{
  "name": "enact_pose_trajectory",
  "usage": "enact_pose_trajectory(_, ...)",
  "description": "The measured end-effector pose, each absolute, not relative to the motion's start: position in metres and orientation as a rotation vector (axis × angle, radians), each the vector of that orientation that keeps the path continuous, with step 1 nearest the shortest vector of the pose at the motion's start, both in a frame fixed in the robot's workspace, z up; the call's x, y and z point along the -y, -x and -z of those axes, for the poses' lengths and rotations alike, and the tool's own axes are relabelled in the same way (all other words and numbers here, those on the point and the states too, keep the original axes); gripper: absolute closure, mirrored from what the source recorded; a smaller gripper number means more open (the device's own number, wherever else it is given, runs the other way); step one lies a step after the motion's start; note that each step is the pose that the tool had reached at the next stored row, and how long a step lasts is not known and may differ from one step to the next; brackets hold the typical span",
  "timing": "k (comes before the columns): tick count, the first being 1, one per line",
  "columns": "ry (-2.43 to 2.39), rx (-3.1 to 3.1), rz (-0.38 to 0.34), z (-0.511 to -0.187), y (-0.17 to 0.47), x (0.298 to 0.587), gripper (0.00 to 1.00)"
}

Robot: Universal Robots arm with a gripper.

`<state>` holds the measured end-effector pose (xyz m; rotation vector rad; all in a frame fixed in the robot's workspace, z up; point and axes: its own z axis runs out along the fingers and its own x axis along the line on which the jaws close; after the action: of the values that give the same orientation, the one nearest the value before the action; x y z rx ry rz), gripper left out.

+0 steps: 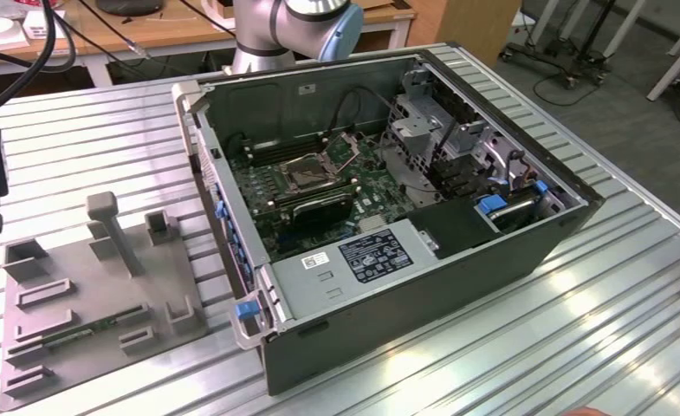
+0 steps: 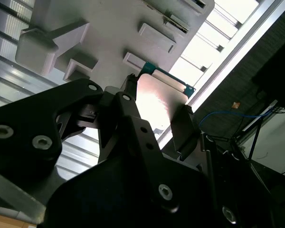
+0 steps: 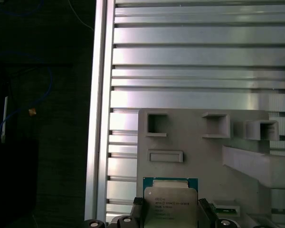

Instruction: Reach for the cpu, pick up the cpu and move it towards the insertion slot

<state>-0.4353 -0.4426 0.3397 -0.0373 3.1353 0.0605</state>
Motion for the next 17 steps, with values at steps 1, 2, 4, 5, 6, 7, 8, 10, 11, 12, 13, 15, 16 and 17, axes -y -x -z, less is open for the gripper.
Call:
enact_pose_trajectory(1,0.037,-3.135,-0.060,-0.340,0.435,0.443,0.47)
enact_pose_trajectory(2,0.037,-3.135,-0.060,-0.340,0.435,0.443,0.47)
enact_pose_trajectory(4,0.037,-3.136,-0.060,-0.341,0.435,0.443,0.47)
enact_pose_trajectory(5,0.037,-3.136,-0.060,-0.342,0.435,0.443,0.47)
enact_pose_trajectory(6,0.037,-3.135,-0.060,-0.342,0.435,0.443,0.47)
enact_pose_trajectory(7,0.037,-3.135,-0.060,-0.343,0.435,0.443,0.47)
enact_pose_trajectory(8,0.037,-3.135,-0.060,-0.351,0.435,0.443,0.47)
enact_pose_trajectory(10,0.037,-3.135,-0.060,-0.354,0.435,0.443,0.47)
enact_pose_trajectory(11,0.037,-3.135,-0.060,-0.355,0.435,0.443,0.47)
enact_pose_trajectory(12,0.037,-3.135,-0.060,-0.357,0.435,0.443,0.47)
enact_pose_trajectory(13,0.037,-3.135,-0.061,-0.357,0.435,0.443,0.47)
enact_pose_trajectory(15,0.037,-3.135,-0.060,-0.358,0.435,0.443,0.47)
enact_pose_trajectory(16,0.037,-3.135,-0.060,-0.359,0.435,0.443,0.47)
enact_pose_trajectory(17,0.037,-3.135,-0.060,-0.360,0.435,0.443,0.47)
